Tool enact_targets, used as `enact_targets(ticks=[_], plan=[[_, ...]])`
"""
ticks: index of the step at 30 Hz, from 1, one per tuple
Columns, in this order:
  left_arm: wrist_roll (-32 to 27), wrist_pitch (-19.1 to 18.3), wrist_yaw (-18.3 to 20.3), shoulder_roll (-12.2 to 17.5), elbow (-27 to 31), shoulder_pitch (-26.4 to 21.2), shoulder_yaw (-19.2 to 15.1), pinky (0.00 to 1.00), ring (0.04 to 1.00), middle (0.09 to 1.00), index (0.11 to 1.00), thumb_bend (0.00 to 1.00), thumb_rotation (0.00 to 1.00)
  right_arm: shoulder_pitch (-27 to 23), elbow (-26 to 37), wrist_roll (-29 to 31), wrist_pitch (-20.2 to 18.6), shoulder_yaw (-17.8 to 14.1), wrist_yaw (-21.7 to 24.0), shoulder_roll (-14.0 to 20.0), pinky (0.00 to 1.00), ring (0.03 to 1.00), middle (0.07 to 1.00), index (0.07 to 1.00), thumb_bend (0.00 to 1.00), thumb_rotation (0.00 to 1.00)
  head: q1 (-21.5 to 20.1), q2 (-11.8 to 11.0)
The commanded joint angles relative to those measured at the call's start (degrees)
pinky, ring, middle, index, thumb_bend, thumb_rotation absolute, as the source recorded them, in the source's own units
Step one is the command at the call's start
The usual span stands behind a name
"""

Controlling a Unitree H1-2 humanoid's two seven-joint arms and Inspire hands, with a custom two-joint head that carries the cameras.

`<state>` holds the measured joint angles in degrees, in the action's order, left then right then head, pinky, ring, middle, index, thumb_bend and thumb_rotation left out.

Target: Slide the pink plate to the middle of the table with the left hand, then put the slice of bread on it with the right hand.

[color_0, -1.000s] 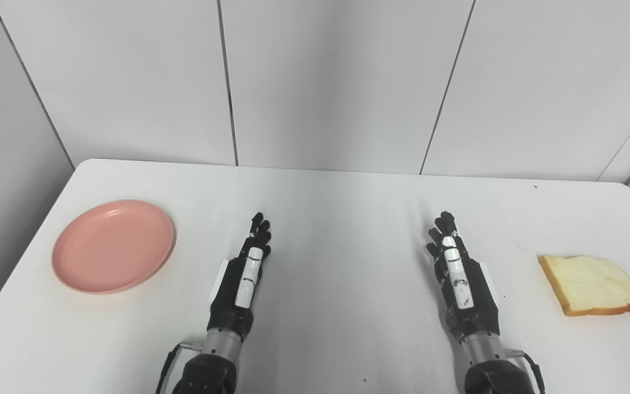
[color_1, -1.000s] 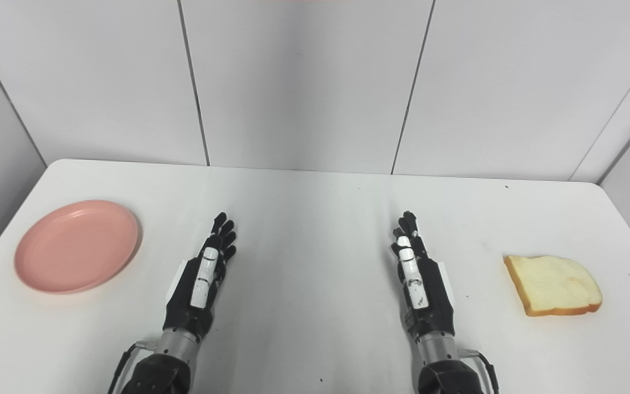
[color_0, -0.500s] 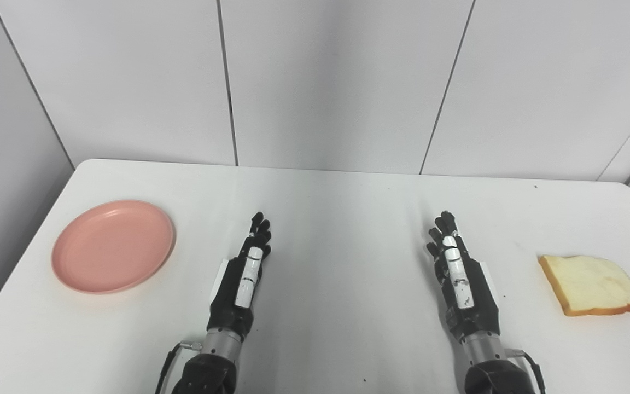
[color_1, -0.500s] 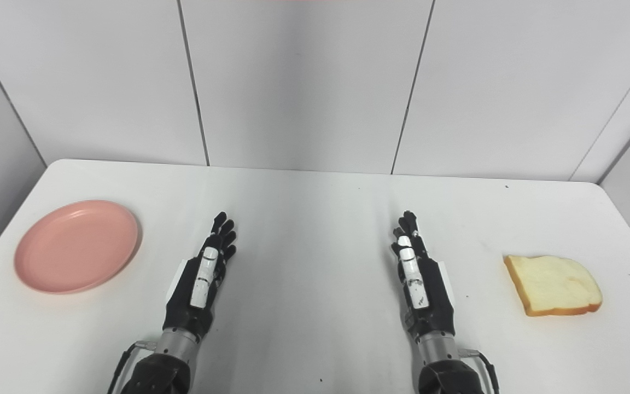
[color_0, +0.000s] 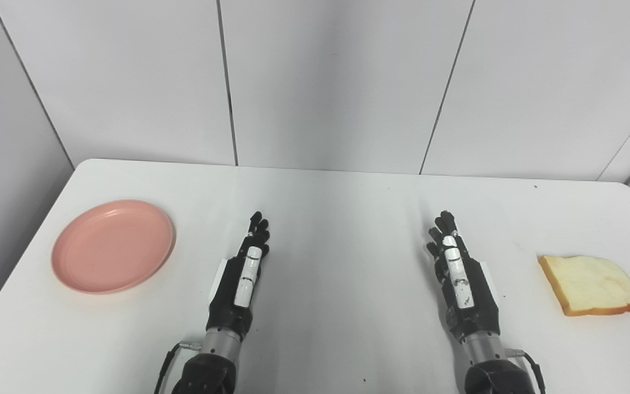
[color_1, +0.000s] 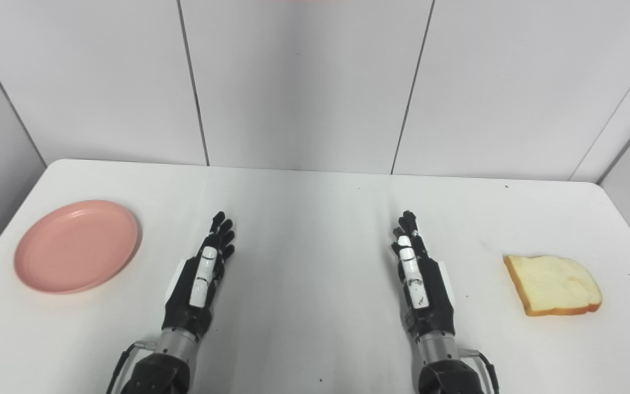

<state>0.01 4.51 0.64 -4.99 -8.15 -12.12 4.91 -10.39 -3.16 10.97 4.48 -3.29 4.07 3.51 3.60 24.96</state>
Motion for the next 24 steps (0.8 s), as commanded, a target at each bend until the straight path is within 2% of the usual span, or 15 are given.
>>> enact_targets(ticks=[1, 7, 14, 18, 21, 22, 23, 24], plan=[[0.1, 2.3, -0.1, -0.4, 2.6, -1.0, -0.1, 1.00, 1.000, 1.000, 1.000, 0.62, 1.00, -0.8, 2.4, 0.5, 0.0, -0.3, 0.3, -0.1, 1.00, 0.994, 0.994, 0.980, 0.58, 0.84, 0.0, 0.1], [-1.5, 1.6, 1.0, 0.8, 3.8, -1.6, -1.0, 1.00, 1.000, 1.000, 1.000, 0.67, 1.00, -0.8, 2.3, 0.8, 0.3, -0.3, 0.2, -0.1, 1.00, 0.990, 0.994, 0.980, 0.59, 0.83, 0.5, 0.1], [-5.4, 2.3, 0.6, 1.8, 4.9, -3.4, -5.2, 1.00, 1.000, 1.000, 1.000, 0.70, 1.00, -0.9, 2.1, 0.9, 0.5, -0.4, 0.4, 0.1, 1.00, 0.987, 0.989, 0.977, 0.59, 0.83, 1.7, 0.0], [-6.1, 1.2, 0.0, 2.2, 5.5, -4.2, -6.6, 1.00, 1.000, 1.000, 1.000, 0.73, 1.00, -1.0, 1.8, 1.7, 0.8, -0.6, 1.2, 0.8, 1.00, 0.998, 0.998, 0.984, 0.60, 0.83, 5.6, -0.7], [-6.3, 2.7, -0.3, 2.5, 4.3, -5.3, -7.5, 1.00, 1.000, 1.000, 1.000, 0.72, 1.00, -1.2, 0.2, 2.2, 2.0, -1.0, 2.4, 1.9, 1.00, 1.000, 1.000, 0.997, 0.64, 0.84, 9.8, -1.8], [-6.5, 3.0, -0.4, 2.6, 3.8, -5.6, -7.8, 1.00, 1.000, 1.000, 1.000, 0.73, 1.00, -1.3, -0.4, 2.5, 2.5, -1.2, 2.7, 2.2, 1.00, 1.000, 1.000, 0.999, 0.63, 0.84, 9.8, -1.8], [-6.6, 3.5, -0.5, 2.7, 3.3, -6.1, -8.2, 1.00, 1.000, 1.000, 1.000, 0.73, 1.00, -1.4, -1.1, 3.1, 2.8, -1.5, 3.4, 2.6, 1.00, 1.000, 1.000, 1.000, 0.63, 0.85, 12.5, -2.4], [-6.7, 3.8, -0.6, 2.7, 2.8, -6.4, -8.6, 1.00, 1.000, 1.000, 1.000, 0.74, 1.00, -1.5, -1.6, 3.6, 3.1, -1.7, 3.9, 2.8, 1.00, 1.000, 1.000, 1.000, 0.64, 0.85, 12.5, -2.4]])
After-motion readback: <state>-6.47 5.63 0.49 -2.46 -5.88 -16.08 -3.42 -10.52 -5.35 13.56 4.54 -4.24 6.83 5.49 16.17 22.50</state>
